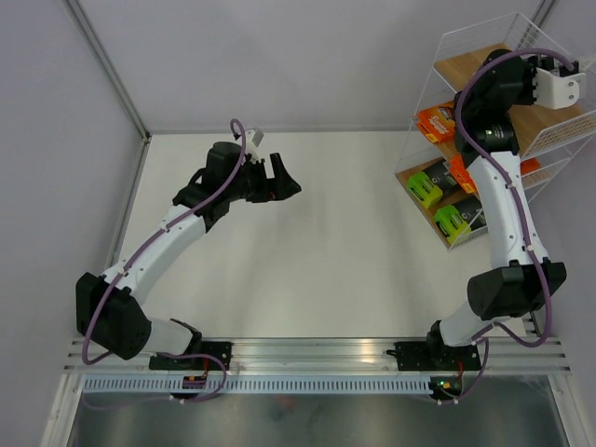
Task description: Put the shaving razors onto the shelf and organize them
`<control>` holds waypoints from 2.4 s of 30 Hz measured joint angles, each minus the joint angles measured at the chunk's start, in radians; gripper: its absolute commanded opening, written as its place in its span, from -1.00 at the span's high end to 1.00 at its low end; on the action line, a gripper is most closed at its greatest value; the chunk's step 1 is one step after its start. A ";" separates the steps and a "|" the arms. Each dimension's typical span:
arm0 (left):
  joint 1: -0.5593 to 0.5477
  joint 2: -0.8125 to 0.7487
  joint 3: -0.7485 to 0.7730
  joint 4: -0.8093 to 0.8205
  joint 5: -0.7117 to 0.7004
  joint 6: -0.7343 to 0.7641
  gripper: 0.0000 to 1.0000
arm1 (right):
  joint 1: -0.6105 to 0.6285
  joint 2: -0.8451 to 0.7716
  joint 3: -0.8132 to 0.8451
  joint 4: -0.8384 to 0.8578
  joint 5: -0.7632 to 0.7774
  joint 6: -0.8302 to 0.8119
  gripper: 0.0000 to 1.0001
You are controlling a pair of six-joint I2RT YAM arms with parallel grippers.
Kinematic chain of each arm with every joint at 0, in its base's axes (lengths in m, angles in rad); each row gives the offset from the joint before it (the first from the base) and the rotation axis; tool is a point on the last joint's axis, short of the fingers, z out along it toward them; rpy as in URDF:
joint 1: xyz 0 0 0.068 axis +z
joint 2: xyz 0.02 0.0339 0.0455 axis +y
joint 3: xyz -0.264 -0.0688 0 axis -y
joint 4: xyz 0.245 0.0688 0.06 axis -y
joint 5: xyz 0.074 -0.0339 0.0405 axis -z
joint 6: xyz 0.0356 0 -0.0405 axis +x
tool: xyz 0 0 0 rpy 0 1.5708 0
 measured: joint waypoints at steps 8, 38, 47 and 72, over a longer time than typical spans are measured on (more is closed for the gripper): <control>0.000 0.086 0.000 0.004 0.027 0.000 -0.83 | -0.085 0.008 0.055 -0.212 -0.141 0.163 -0.55; 0.000 0.099 0.004 0.007 0.053 0.000 -0.83 | -0.210 -0.089 0.058 -0.434 -0.704 0.684 -0.67; 0.013 0.085 0.003 0.007 0.053 -0.001 -0.86 | -0.206 0.005 0.211 -0.381 -1.053 0.467 -0.75; 0.306 -0.548 -0.212 -0.150 -0.079 -0.007 -0.96 | 0.030 -0.787 -0.711 -0.206 -1.573 -0.154 -0.96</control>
